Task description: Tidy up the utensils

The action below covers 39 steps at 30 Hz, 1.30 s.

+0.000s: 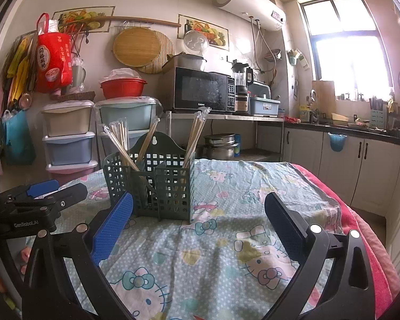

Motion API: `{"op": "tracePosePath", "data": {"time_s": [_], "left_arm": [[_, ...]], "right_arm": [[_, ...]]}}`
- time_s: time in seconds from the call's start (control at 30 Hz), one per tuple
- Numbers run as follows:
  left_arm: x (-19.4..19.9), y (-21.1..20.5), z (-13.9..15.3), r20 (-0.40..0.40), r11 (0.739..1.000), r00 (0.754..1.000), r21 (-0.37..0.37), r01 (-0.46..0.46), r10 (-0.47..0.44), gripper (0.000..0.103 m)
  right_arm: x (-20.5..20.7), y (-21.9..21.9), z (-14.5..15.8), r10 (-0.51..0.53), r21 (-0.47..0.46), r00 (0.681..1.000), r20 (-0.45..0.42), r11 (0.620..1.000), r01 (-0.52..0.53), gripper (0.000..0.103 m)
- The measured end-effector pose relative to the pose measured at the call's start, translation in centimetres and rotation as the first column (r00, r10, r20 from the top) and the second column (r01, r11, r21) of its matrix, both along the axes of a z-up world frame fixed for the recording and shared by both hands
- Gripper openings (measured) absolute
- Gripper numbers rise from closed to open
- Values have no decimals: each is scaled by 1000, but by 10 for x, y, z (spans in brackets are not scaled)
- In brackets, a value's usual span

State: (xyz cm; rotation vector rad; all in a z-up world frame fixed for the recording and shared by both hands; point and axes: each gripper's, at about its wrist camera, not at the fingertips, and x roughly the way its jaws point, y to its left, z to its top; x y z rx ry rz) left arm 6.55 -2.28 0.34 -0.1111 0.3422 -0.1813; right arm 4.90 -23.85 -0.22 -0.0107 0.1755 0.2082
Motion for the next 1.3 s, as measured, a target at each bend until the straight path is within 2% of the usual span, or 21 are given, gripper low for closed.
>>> {"op": "tracePosePath", "data": {"time_s": [1.3], "left_arm": [[3,-3,-6,-10,1000,1000,7,1,-1,92]], "right_arm": [[-1,-1,0,-2,3,1000,1,1000,2,96]]}}
